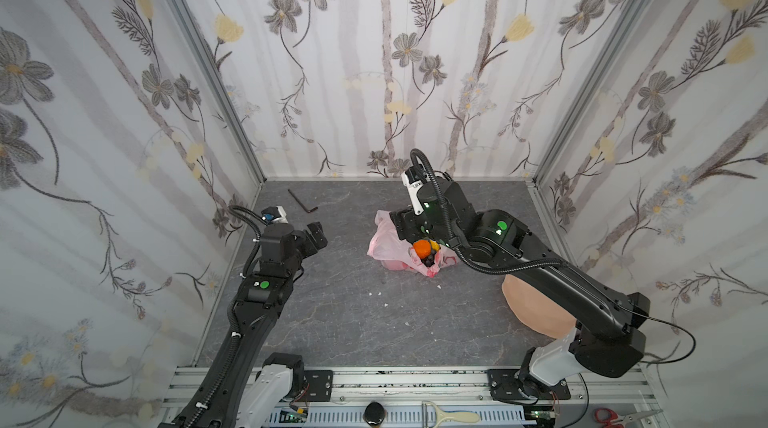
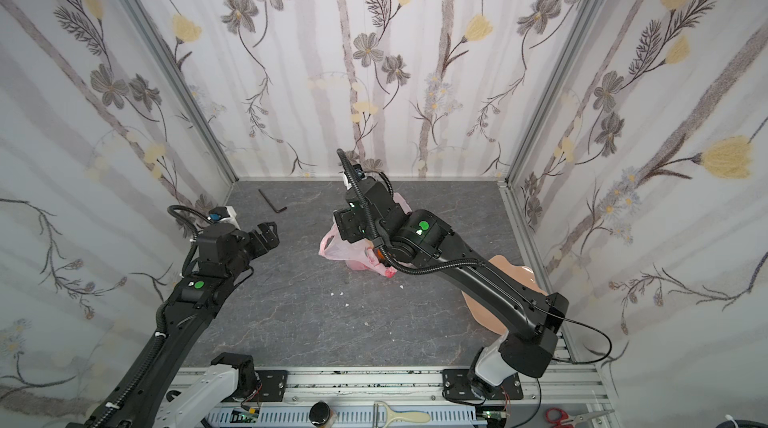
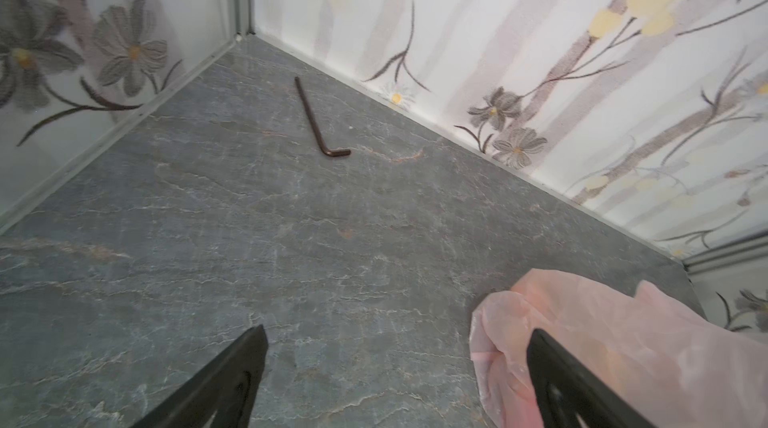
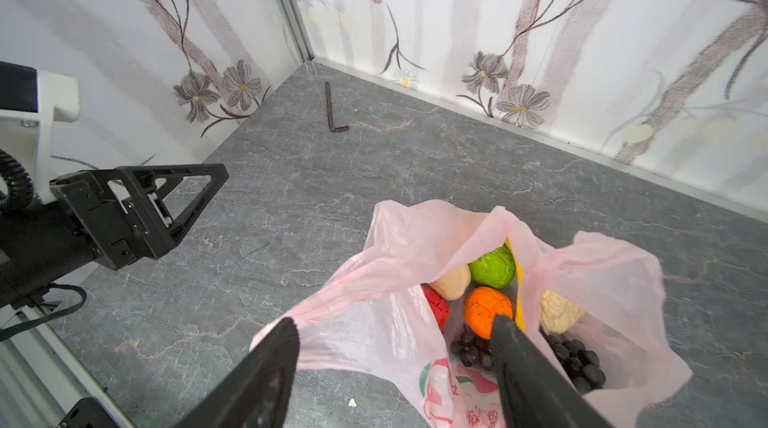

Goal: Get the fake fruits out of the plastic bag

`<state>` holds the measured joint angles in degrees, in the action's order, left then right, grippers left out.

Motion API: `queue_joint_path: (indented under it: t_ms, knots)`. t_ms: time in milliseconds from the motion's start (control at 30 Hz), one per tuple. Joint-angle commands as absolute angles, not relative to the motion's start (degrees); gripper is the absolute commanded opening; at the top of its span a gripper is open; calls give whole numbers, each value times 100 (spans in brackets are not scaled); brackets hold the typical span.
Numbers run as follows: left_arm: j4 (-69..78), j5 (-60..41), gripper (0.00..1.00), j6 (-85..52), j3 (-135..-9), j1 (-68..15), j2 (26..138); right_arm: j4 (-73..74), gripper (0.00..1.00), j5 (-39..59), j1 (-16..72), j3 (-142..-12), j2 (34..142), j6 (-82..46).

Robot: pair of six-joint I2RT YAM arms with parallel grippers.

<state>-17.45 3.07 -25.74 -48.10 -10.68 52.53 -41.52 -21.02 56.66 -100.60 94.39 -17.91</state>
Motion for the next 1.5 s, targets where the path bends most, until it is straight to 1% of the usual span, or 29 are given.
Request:
queue_joint_path:
  t_ms: [0,100,200,333,467,733,833,967,1033,1133,1233,1300,1400,1467]
  knots:
    - [-2532,348,100,-2486,-5609,-1643,5571,-3991,83,-2278,5678,-9565,8835,-1837]
    - [-3199,580,100,-2384,-6532,-2387,6041,-3642,91,-2215,5679,-8980,8213,-1846]
    - [-3857,936,100,-2321,-7252,-3191,6389,-3529,94,-2503,5647,-8594,7768,-1846]
    - [-4271,618,100,-2398,-7699,-3919,6592,-3414,96,-2788,5506,-8151,7383,-1846]
    - [-4653,878,100,-2523,-7877,-4608,7105,-3050,97,-2852,5365,-7644,7059,-1921]
    - [-4647,1255,99,-2649,-7767,-4663,7948,-2597,98,-2559,5007,-6979,6928,-2082]
    - [-4485,1359,97,-2737,-7768,-4656,8200,-2553,100,-2446,4929,-6900,7141,-2101]
    - [-4307,1739,92,-2968,-7721,-4654,8567,-2628,100,-2734,4873,-6929,7595,-2252]
    - [-4124,1780,89,-3036,-7670,-4614,8670,-2652,100,-2720,4827,-6998,7848,-2310]
    - [-3776,1613,80,-3090,-7638,-4481,8741,-2603,100,-2628,4812,-7136,8288,-2372]
    - [-3562,1482,69,-3122,-7687,-4367,8785,-2610,100,-2350,4755,-7313,8699,-2469]
    - [-3462,1379,63,-3144,-7704,-4308,8832,-2669,100,-2363,4460,-7380,8945,-2661]
    - [-3300,1241,50,-3198,-7644,-4229,8870,-2722,100,-2367,4166,-7418,9185,-2791]
    - [-3186,1155,43,-3208,-7558,-4168,8859,-2822,92,-2414,3994,-7490,9373,-2838]
